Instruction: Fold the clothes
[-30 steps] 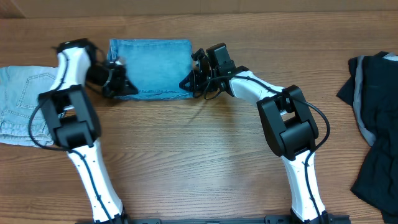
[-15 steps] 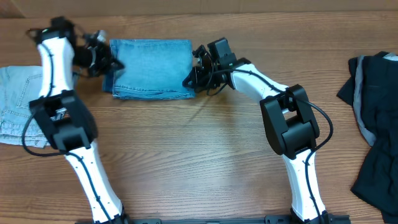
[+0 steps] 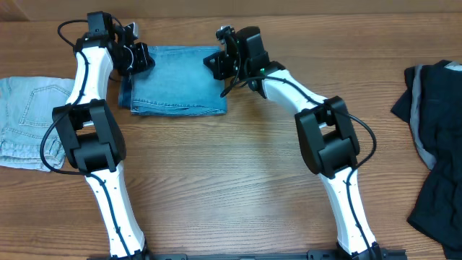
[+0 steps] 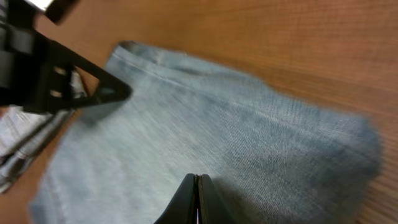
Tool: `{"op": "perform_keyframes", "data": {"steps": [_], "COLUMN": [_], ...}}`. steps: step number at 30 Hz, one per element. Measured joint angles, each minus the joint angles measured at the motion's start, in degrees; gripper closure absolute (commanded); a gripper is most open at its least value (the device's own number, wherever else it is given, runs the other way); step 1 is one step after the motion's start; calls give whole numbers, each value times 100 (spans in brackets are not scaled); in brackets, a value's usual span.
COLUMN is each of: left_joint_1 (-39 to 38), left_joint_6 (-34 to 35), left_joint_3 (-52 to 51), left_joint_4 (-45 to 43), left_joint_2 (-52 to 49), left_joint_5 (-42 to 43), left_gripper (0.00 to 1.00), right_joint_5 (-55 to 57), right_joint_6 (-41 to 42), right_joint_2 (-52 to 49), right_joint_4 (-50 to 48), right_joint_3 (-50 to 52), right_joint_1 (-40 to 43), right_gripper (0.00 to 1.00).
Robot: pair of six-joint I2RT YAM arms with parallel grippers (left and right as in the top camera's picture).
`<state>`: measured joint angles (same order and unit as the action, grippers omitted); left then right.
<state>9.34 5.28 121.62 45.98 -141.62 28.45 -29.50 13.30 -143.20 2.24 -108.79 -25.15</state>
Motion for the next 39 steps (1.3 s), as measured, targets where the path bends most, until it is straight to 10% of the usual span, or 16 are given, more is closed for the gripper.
{"op": "perform_keyframes", "data": {"steps": [13, 16, 19, 23, 36, 39], "left_joint_1": [94, 291, 496, 435, 28, -269], "left_joint_6": [35, 72, 170, 15, -935, -955], "left_joint_3": [72, 782, 1552, 1191, -498, -542], "left_joint_4": [-258, 33, 389, 1025, 822, 789], "left_joint_2": [-15, -70, -76, -81, 52, 63], "left_joint_5": [-494, -584, -671, -319, 1034, 1119], "left_gripper": [93, 76, 28, 0, 3, 24], "right_joint_5": [-463, -614, -605, -501, -289, -282], "right_joint_6": [175, 168, 168, 168, 170, 212], "right_joint_2": [-516, -520, -522, -522, -522, -522], "right_joint_4": [337, 752, 999, 1032, 1198, 1193], "right_joint_3": [-210, -363, -437, -448, -555, -555], "right_joint_1": [315, 704, 1113, 1102, 986, 977], "right_gripper": [96, 96, 96, 96, 96, 96]}}
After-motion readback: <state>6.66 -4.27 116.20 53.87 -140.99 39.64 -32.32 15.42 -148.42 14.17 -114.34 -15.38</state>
